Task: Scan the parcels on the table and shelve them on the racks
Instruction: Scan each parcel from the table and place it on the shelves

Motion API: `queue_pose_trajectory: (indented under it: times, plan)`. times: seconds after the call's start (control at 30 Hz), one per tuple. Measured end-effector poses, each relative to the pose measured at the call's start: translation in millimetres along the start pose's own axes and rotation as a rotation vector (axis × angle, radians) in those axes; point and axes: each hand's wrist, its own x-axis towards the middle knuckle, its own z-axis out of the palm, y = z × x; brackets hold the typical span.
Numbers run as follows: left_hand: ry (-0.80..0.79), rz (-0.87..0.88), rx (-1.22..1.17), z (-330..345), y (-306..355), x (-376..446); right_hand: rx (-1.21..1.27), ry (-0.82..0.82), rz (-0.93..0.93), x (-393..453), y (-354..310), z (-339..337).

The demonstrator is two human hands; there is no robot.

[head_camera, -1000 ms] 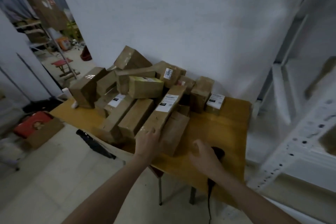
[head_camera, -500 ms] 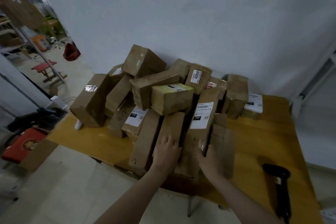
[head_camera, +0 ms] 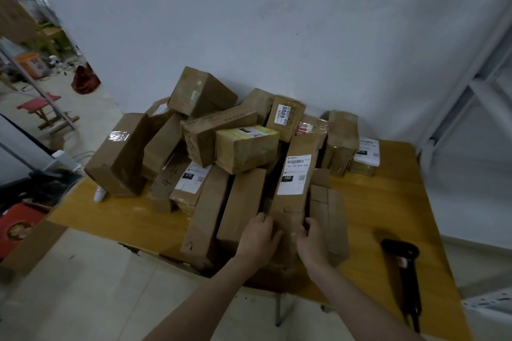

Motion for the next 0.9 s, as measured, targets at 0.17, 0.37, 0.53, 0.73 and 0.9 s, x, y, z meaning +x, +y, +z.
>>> queue_pose_trajectory:
  times: [0.17, 0.37, 0.53, 0.73, 0.9]
  plan:
    - [0.013, -0.144, -0.147, 11, 22, 0, 0.039, -0.079, 0.010, -9, -3, -1]
    - [-0.153, -0.273, -0.212, 18, 18, -1, 0.239, -0.286, 0.227, -1, 13, -16]
    - [-0.034, -0.257, -0.198, 13, 26, -9, 0.454, -0.358, 0.267, -6, 26, -24]
    - [0.106, -0.162, -0.338, -21, 49, -23, 0.638, -0.416, 0.211, -15, 15, -58]
    - [0.067, -0.038, -0.442, -43, 84, -29, 0.618, -0.414, 0.083, -16, 12, -102]
